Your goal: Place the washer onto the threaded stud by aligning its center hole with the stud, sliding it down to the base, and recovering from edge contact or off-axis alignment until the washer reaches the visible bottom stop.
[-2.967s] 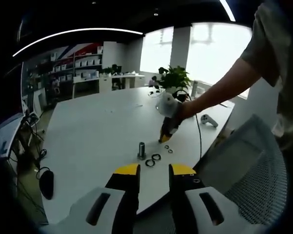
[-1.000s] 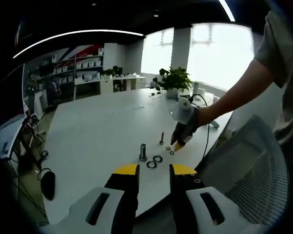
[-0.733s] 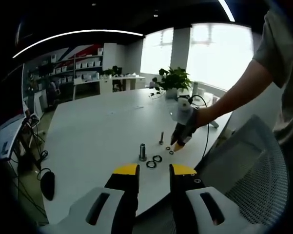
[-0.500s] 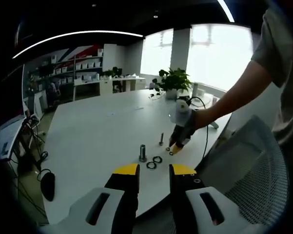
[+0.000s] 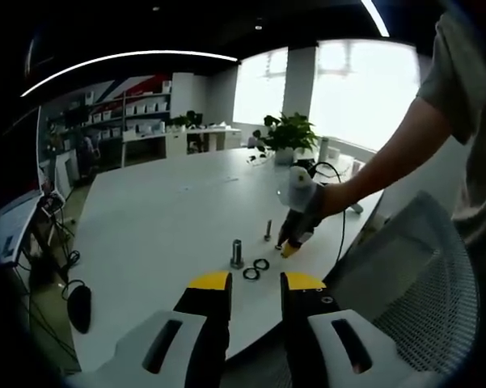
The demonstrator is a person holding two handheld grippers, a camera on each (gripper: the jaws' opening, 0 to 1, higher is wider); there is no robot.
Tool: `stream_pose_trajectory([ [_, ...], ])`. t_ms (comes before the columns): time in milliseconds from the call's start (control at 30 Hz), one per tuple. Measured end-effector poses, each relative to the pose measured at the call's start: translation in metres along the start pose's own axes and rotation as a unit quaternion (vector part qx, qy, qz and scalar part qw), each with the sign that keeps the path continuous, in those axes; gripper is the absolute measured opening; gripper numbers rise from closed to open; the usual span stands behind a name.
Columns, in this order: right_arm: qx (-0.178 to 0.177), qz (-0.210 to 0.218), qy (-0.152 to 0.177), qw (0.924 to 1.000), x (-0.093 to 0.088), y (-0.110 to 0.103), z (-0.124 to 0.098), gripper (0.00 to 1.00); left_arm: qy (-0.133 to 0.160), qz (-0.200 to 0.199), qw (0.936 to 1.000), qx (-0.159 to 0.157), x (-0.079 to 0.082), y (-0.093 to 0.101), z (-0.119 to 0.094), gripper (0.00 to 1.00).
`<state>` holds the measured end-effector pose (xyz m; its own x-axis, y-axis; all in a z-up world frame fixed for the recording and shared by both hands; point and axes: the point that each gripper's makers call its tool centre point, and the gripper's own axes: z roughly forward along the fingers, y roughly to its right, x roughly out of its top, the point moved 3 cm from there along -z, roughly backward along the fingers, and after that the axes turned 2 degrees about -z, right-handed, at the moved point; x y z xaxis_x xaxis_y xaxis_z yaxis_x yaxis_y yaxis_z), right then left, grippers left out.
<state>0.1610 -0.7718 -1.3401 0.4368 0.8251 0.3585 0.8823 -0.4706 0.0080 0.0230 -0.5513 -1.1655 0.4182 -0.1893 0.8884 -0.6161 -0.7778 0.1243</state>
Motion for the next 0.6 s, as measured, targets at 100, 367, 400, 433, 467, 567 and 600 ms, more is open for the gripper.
stream_pose_trajectory([
  [100, 0.001, 0.006, 0.001, 1.0, -0.001, -0.001, 0.001, 0.26, 0.001, 0.0, 1.0, -0.001, 0.0, 0.0, 0.0, 0.22],
  [367, -0.017, 0.004, 0.0, 0.9998, -0.002, 0.007, 0.0, 0.24, 0.001, 0.0, 1.0, 0.0, 0.0, -0.001, 0.0, 0.22],
  [400, -0.022, -0.001, 0.0, 0.9998, -0.003, 0.008, 0.0, 0.24, 0.002, 0.0, 1.0, 0.001, 0.0, -0.001, 0.0, 0.22],
  [433, -0.025, -0.002, 0.0, 0.9997, -0.004, 0.01, 0.0, 0.24, 0.003, 0.0, 1.0, 0.001, 0.001, -0.002, 0.0, 0.22],
  [467, -0.025, 0.0, -0.001, 0.9997, -0.005, 0.012, 0.0, 0.24, 0.003, 0.0, 1.0, 0.002, 0.001, -0.002, 0.0, 0.22],
  [567, -0.024, 0.015, 0.003, 0.9996, -0.005, 0.016, 0.002, 0.24, 0.004, 0.001, 1.0, 0.001, 0.001, -0.002, 0.0, 0.22],
  [600, -0.024, 0.015, 0.001, 0.9996, -0.005, 0.015, 0.001, 0.24, 0.004, 0.001, 1.0, 0.002, 0.001, -0.002, 0.0, 0.22],
])
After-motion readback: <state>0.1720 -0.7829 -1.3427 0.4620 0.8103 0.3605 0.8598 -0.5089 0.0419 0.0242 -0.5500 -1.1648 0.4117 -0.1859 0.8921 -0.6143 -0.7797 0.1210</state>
